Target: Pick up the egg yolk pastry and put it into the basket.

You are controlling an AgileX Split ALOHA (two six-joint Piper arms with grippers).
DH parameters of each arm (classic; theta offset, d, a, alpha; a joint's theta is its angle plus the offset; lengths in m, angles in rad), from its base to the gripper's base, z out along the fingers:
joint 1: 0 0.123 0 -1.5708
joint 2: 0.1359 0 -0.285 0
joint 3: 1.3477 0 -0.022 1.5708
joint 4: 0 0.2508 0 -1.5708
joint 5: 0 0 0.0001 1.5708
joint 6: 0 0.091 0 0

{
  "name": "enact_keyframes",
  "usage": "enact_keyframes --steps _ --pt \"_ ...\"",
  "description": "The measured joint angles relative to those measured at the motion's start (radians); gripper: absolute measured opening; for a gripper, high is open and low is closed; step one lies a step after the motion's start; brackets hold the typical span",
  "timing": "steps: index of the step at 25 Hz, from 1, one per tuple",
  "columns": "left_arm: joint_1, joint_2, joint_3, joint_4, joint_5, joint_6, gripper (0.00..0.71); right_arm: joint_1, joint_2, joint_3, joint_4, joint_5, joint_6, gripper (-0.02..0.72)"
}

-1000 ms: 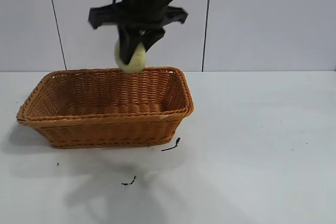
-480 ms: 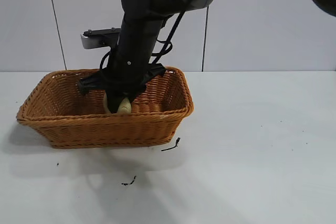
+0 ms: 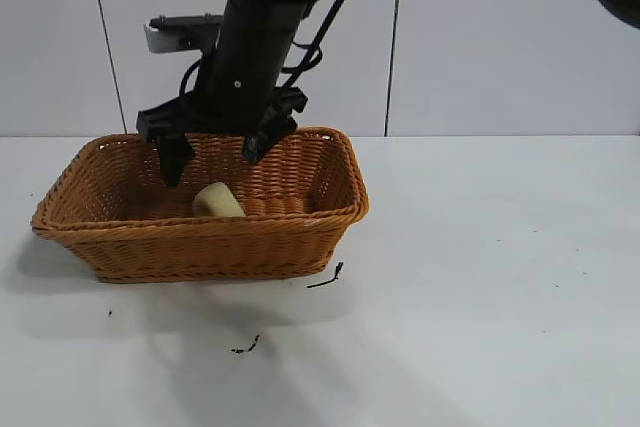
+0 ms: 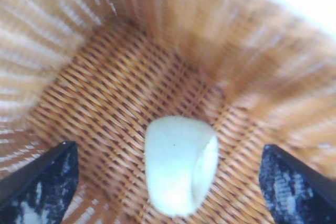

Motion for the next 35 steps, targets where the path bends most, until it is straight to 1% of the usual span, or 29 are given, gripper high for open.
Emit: enact_keyframes --steps 4,9,14,19,24,28,32,35 --pt "0.000 0.000 0.000 0.000 0.000 0.000 0.696 -0.098 0.000 -0.024 0.000 0.013 0.000 0.650" --pt "0.000 0.000 0.000 0.000 0.000 0.000 0.696 -0.262 0.000 -0.024 -0.003 0.042 0.000 0.649" --pt "0.000 0.000 0.000 0.000 0.000 0.000 0.696 -0.418 0.000 -0.024 -0.007 0.093 -0.002 0.649" --pt "0.000 0.000 0.000 0.000 0.000 0.000 0.696 -0.518 0.000 -0.024 -0.008 0.131 -0.005 0.649" --pt "0.000 0.000 0.000 0.000 0.000 0.000 0.696 -0.575 -0.001 -0.024 -0.008 0.133 -0.022 0.648" --pt "0.000 0.000 0.000 0.000 0.000 0.000 0.696 -0.581 -0.049 0.024 -0.007 0.134 -0.022 0.648" --pt "0.000 0.000 0.000 0.000 0.000 0.000 0.696 -0.581 -0.150 0.144 -0.005 0.134 -0.023 0.648" --pt "0.000 0.000 0.000 0.000 0.000 0.000 0.696 -0.581 -0.267 0.306 -0.003 0.133 -0.023 0.648"
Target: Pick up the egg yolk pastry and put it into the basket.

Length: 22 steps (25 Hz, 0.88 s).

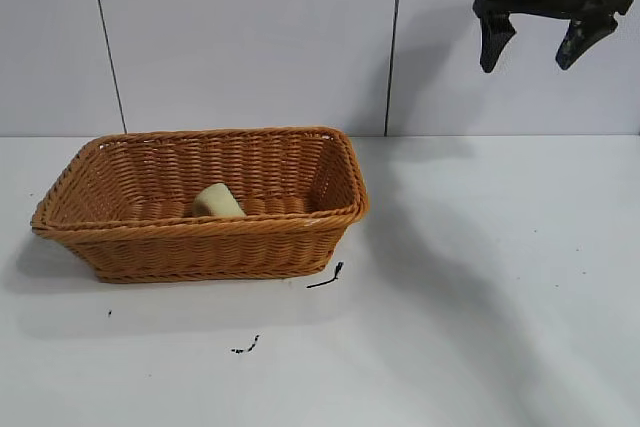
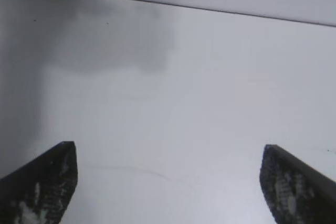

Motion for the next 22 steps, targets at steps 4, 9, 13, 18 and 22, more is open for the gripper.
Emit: enact_keyframes --steps 4,9,13,18,22 --pt "0.000 0.000 0.000 0.000 0.000 0.000 0.696 0.000 -0.209 0.249 0.000 -0.001 -0.003 0.648" --pt "0.000 0.000 0.000 0.000 0.000 0.000 0.696 0.000 -0.527 0.607 0.000 -0.001 -0.004 0.648" --pt "0.000 0.000 0.000 0.000 0.000 0.000 0.696 0.000 -0.821 0.864 -0.006 0.001 -0.010 0.648" --pt "0.000 0.000 0.000 0.000 0.000 0.000 0.696 0.000 -1.159 1.138 -0.024 -0.037 -0.039 0.648" --pt "0.000 0.000 0.000 0.000 0.000 0.000 0.696 0.000 -1.417 1.314 -0.016 -0.110 -0.036 0.648"
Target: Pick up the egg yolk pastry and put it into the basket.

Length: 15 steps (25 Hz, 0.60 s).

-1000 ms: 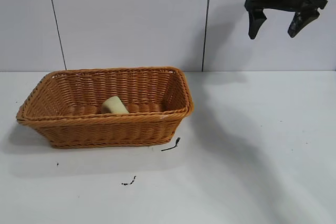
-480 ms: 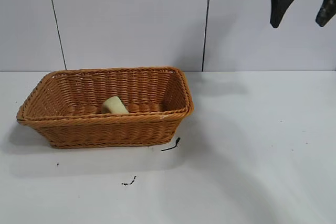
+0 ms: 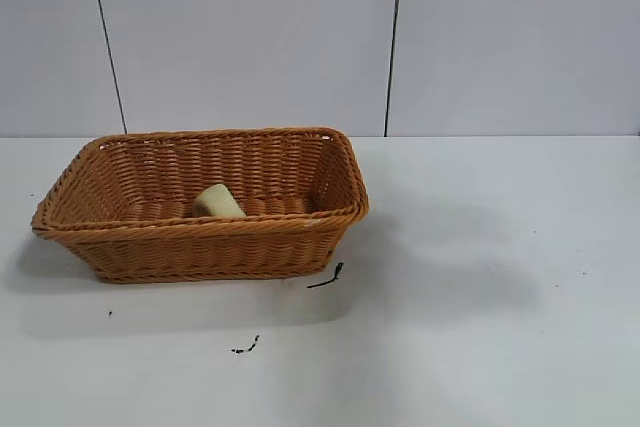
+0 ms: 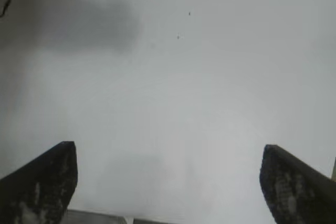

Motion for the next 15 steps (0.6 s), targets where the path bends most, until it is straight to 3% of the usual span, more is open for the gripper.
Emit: enact_keyframes --steps 6,15 --pt "0.000 0.000 0.000 0.000 0.000 0.000 0.696 0.000 -0.344 0.223 0.000 -0.100 0.003 0.648" --pt "0.000 0.000 0.000 0.000 0.000 0.000 0.696 0.000 -0.621 0.319 0.010 -0.083 0.003 0.648"
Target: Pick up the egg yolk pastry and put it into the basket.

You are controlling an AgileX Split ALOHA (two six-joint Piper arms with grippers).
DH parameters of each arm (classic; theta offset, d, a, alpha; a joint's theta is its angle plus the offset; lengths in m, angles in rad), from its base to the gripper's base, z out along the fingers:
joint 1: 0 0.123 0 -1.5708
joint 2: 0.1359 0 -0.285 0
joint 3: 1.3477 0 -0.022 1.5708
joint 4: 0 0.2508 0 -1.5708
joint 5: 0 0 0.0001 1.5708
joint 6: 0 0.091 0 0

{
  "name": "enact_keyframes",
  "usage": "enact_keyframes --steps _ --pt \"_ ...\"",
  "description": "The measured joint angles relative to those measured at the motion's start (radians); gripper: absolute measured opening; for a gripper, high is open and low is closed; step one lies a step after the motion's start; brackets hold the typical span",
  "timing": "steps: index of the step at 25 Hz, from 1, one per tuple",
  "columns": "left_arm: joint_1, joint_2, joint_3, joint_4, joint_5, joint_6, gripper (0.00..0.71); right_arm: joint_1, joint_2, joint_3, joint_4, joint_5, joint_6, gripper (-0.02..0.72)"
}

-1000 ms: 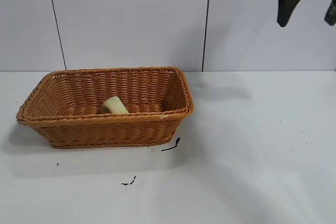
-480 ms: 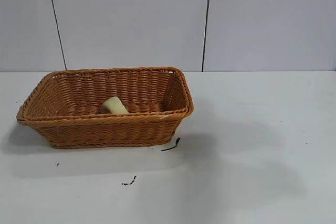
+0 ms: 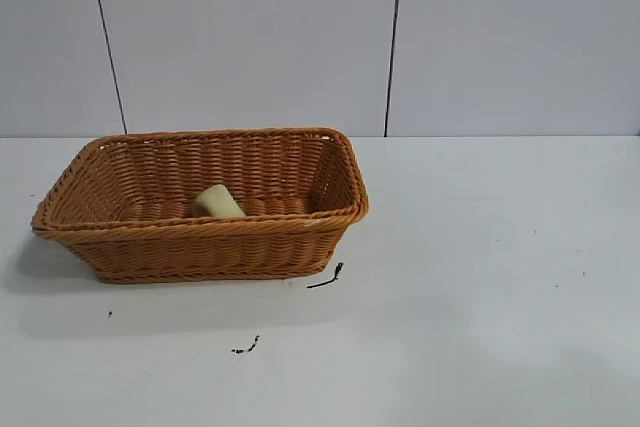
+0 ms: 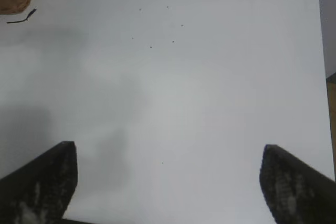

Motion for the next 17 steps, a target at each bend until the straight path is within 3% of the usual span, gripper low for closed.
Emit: enact_keyframes --steps 6,17 --pt "0.000 0.000 0.000 0.000 0.000 0.000 0.696 0.000 -0.128 0.000 0.002 0.000 0.000 0.648" --pt "0.000 0.000 0.000 0.000 0.000 0.000 0.696 0.000 -0.130 0.000 0.003 0.000 0.000 0.648"
